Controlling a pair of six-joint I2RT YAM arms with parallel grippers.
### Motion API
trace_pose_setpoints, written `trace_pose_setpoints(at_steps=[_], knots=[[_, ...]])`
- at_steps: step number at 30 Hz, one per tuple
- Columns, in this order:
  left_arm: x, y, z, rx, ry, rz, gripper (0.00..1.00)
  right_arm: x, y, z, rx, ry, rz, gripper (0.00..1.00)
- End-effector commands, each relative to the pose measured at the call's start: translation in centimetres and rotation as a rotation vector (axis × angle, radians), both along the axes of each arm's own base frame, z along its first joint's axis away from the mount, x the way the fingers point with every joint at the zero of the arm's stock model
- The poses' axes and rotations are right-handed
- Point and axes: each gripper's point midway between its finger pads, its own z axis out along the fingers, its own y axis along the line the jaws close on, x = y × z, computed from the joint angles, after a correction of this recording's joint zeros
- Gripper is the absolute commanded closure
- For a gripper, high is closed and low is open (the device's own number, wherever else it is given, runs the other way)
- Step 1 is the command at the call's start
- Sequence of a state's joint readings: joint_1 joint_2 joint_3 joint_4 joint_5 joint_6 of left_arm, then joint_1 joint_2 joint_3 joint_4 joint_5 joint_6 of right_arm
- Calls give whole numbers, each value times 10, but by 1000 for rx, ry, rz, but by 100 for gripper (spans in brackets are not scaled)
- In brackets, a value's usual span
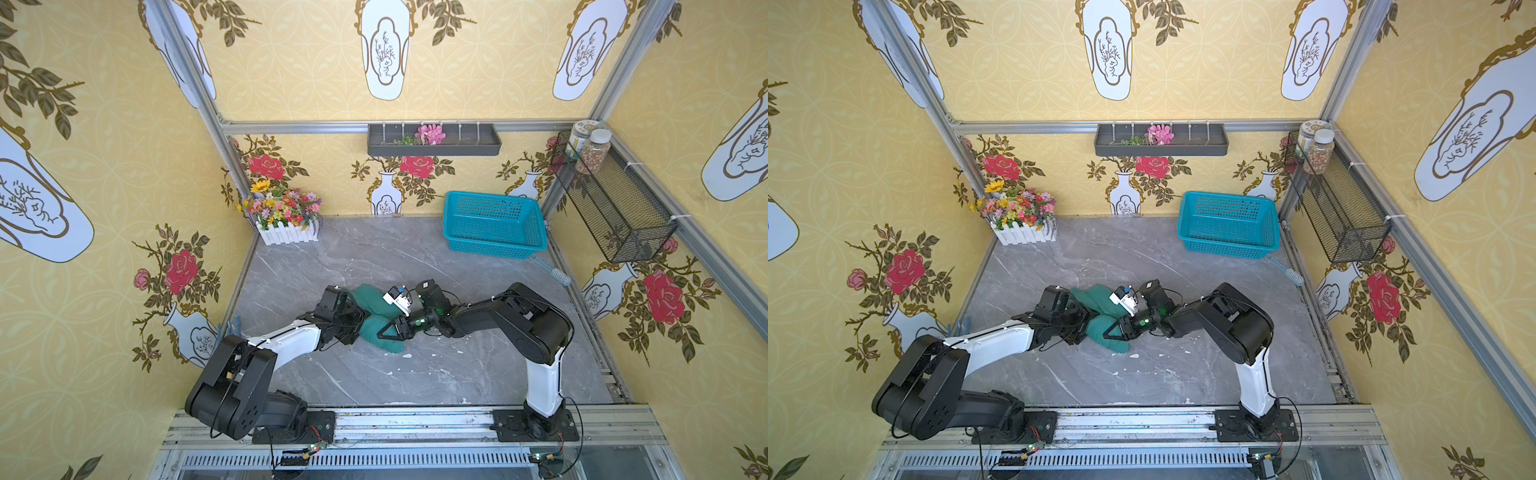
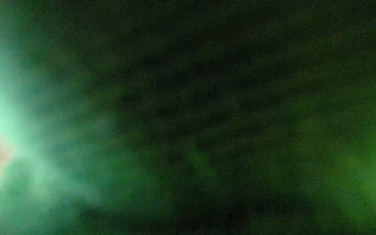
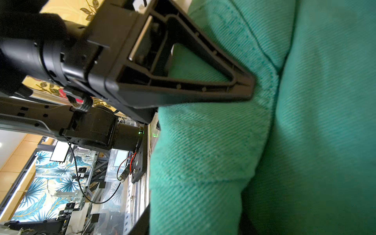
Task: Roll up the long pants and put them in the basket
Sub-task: Roll the long pant at the center of the board.
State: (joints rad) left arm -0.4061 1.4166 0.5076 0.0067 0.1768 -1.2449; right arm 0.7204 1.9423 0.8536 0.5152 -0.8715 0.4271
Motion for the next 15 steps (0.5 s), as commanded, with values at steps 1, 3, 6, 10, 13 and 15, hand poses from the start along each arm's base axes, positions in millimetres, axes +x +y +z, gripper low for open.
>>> trace_pose_setpoints(at_steps=[1,3,6,10,13,15], knots=[[-52,25,-39,118,231,4,50,4,-23,-18,-196,-10,-93,49],[-53,25,-40,116,232,2,55,12,-30,-6,-258,-107,-121,37],[-53,24,-42,111,237,-1,59,20,-39,15,-351,-288,-147,22],[-52,22,-43,104,236,-1,61,22,-44,35,-529,-615,-158,2],[-52,22,-43,100,237,5,61,7,-32,44,-621,-895,-92,3],[-52,22,-43,95,237,6,61,1,-24,44,-658,-1031,-66,3]])
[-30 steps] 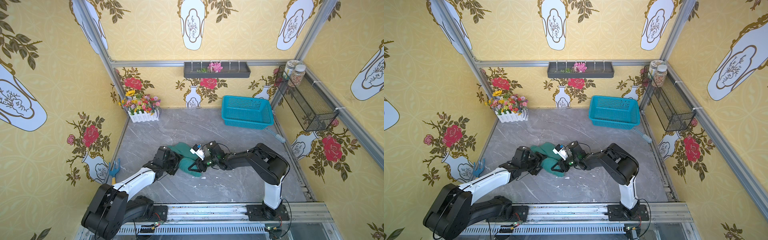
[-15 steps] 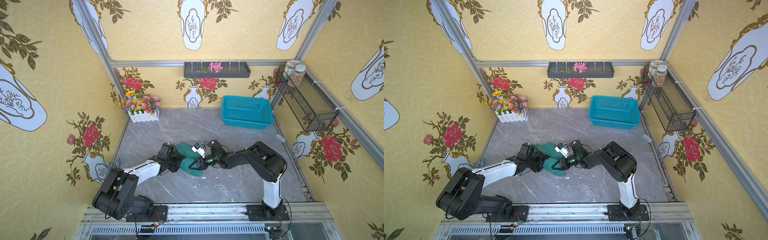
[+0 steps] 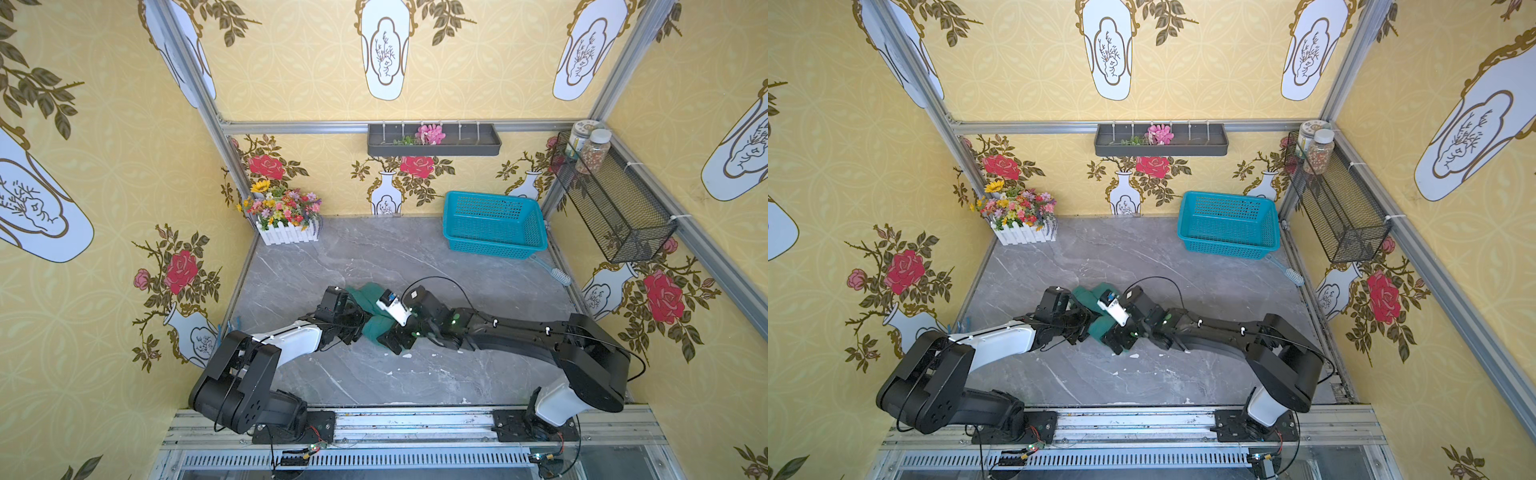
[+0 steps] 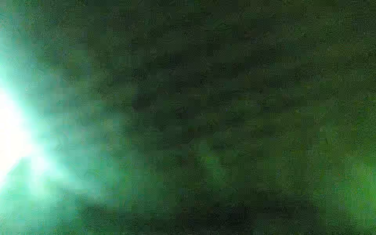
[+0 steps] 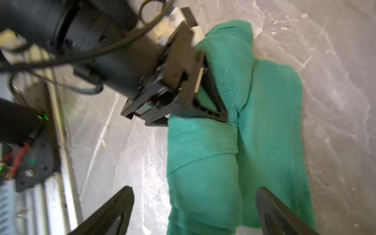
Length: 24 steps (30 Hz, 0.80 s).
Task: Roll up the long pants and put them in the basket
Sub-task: Roll the long pant at the center of the board.
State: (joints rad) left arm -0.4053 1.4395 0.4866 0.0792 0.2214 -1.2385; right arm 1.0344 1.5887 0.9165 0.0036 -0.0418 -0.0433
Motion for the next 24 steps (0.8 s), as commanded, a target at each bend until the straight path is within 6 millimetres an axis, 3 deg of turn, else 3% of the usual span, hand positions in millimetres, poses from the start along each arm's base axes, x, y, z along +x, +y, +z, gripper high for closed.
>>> trace_pose_setpoints(at_steps=[1,6,10,14,16,19,24], knots=[[-53,30,-42,140,253,34,61,21,-15,-2,-219,-341,-24,3],[-54,30,-42,140,250,37,61,14,6,-13,-301,-519,50,3],[-54,31,-41,141,248,38,61,1,24,-38,-350,-554,136,3],[-54,31,-40,137,247,40,60,10,27,-60,-422,-556,103,1],[-55,31,-39,135,244,42,59,15,21,-70,-436,-525,72,8],[-56,31,-38,135,241,43,56,19,8,-86,-460,-442,36,31],[-47,33,-22,133,183,62,43,17,-3,-90,-436,-376,11,56]])
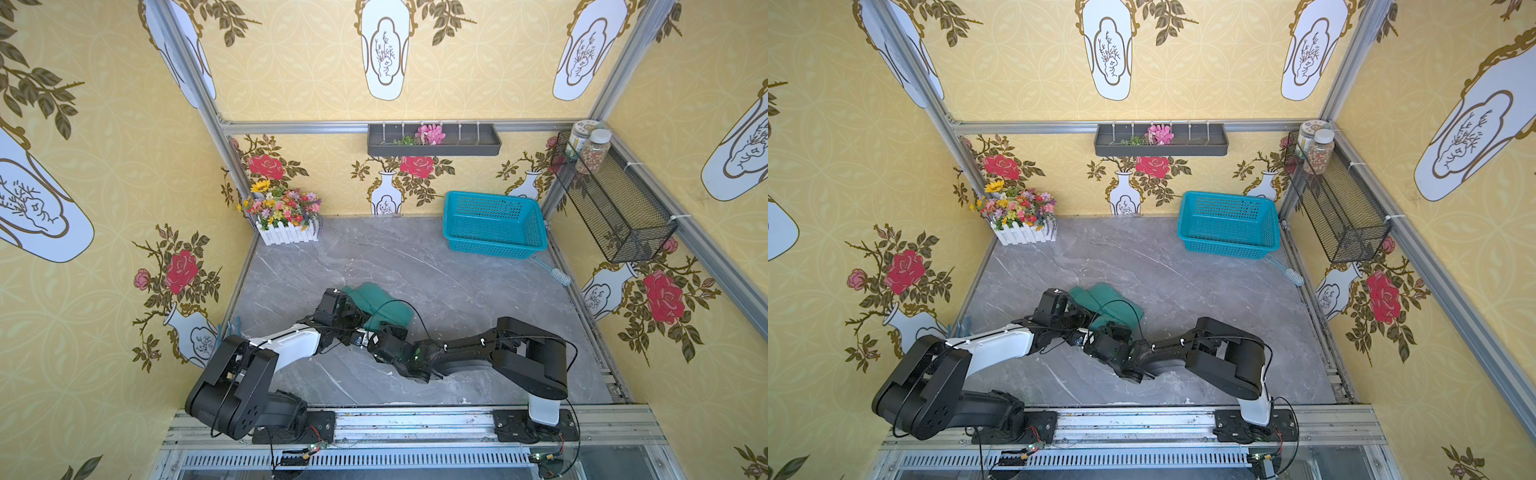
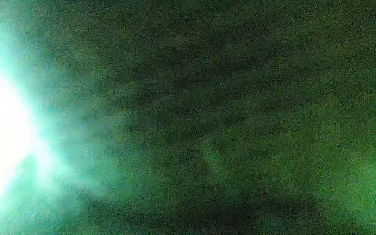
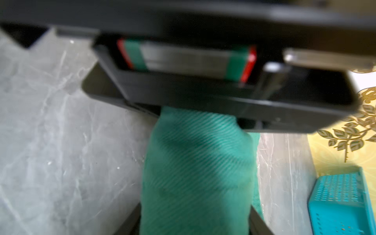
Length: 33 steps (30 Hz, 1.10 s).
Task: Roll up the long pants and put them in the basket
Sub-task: Roll the long pant at the center of the board.
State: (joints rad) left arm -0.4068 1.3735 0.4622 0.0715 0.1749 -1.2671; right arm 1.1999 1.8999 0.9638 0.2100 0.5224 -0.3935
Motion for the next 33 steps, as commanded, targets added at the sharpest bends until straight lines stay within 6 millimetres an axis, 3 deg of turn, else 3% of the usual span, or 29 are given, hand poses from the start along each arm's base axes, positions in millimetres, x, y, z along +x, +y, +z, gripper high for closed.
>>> trace_pose_setpoints(at_steps=[1,6,10,16,27,33], knots=[[-43,25,-23,116,195,25,40,-13,-18,-26,-14,150,-32,60],[-21,29,21,110,22,59,24,-27,-19,-34,101,423,-34,72],[-18,36,37,143,-23,61,15,-37,-15,-37,231,715,-39,74],[-32,33,22,118,16,34,11,-51,-9,-47,322,1009,-26,77],[-43,31,-5,96,90,42,11,-47,-3,-22,605,1380,-12,77],[-47,33,-17,119,146,42,11,-34,-1,-6,757,1522,-15,76]])
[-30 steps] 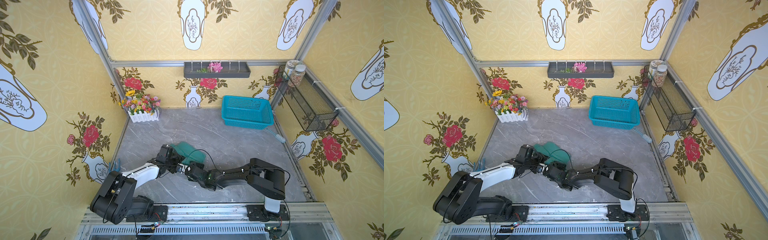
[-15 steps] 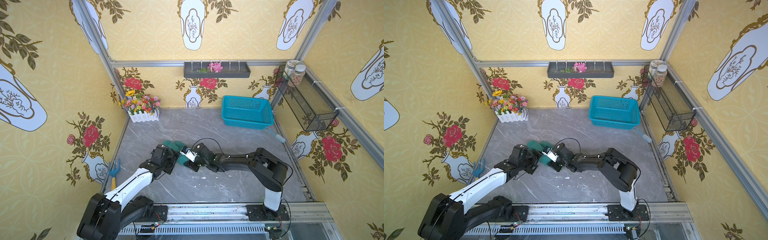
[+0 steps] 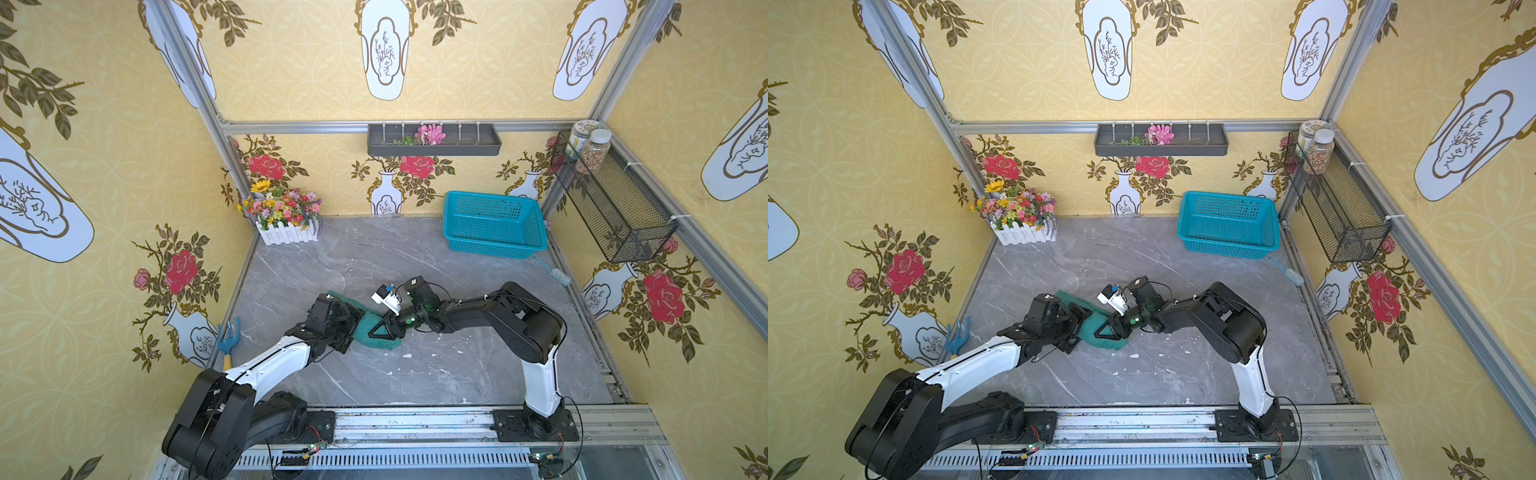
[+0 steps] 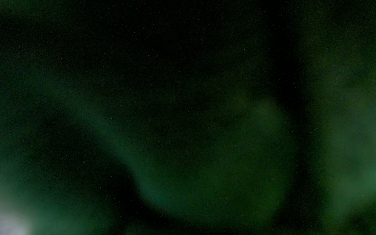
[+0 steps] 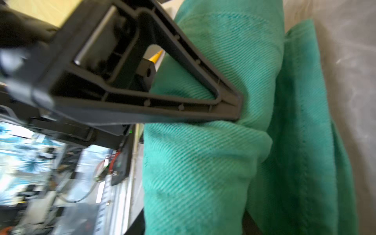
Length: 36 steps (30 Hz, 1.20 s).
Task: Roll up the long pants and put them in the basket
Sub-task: Roll the long pant at the center of the board.
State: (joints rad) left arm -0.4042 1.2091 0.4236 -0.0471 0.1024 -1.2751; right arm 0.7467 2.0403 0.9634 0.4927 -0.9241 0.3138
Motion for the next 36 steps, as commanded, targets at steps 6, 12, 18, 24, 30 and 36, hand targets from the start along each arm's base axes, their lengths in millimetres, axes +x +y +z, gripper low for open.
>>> trace_pose_setpoints(at_steps=[6,12,18,24,30,36], knots=[[-43,15,-45,75,239,-4,23,-12,-13,-11,-54,328,-32,64],[-47,13,-53,64,269,-8,48,19,-36,-2,-244,77,-217,25],[-49,13,-55,62,278,-5,52,45,-74,32,-508,-381,-401,12],[-49,13,-55,61,279,-4,52,9,-50,57,-593,-867,-272,9],[-49,14,-55,58,276,4,52,-18,-16,45,-602,-1034,-126,7],[-50,14,-55,57,279,3,52,-30,3,9,-643,-1062,-25,2]])
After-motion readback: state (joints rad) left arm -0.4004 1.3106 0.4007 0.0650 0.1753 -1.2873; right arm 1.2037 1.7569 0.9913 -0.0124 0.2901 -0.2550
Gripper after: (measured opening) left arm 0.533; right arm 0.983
